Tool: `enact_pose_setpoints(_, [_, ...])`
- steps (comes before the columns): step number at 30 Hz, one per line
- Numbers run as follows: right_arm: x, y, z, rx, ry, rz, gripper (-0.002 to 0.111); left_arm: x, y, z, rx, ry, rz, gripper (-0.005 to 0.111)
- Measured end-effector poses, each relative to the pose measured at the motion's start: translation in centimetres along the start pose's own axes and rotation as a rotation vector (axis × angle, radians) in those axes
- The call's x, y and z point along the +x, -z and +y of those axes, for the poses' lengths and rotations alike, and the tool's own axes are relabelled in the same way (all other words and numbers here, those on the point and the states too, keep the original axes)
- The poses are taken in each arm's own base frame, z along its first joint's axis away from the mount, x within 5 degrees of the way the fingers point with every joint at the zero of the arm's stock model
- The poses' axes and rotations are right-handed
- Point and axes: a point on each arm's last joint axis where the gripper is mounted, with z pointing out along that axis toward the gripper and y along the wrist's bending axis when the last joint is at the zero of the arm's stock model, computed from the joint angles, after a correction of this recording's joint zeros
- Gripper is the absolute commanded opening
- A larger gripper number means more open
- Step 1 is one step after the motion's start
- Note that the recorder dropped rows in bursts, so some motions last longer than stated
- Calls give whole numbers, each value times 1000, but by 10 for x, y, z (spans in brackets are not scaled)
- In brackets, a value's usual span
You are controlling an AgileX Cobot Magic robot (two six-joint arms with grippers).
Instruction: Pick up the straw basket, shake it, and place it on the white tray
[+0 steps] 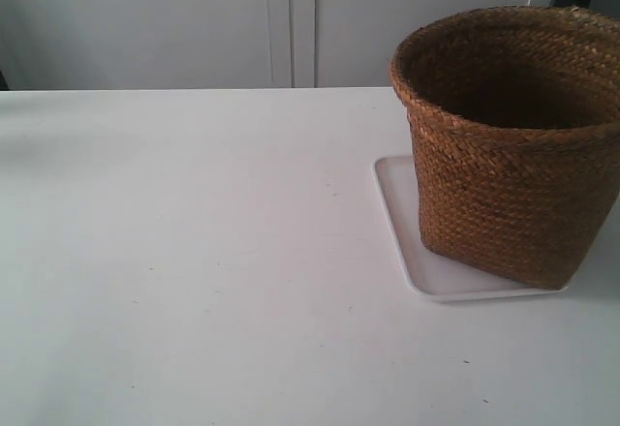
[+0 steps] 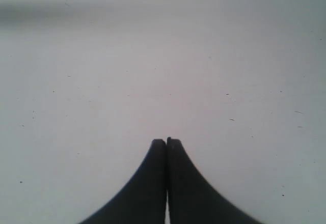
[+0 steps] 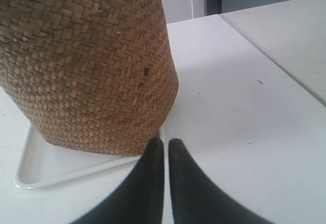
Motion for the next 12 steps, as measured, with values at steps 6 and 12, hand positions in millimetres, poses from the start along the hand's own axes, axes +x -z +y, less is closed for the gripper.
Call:
enact_pose_setpoints(6, [0,0,0,0,9,0,4,0,0,0,0,0,0,0])
enact_pose_setpoints(12, [0,0,0,3,8,0,4,0,0,0,0,0,0,0])
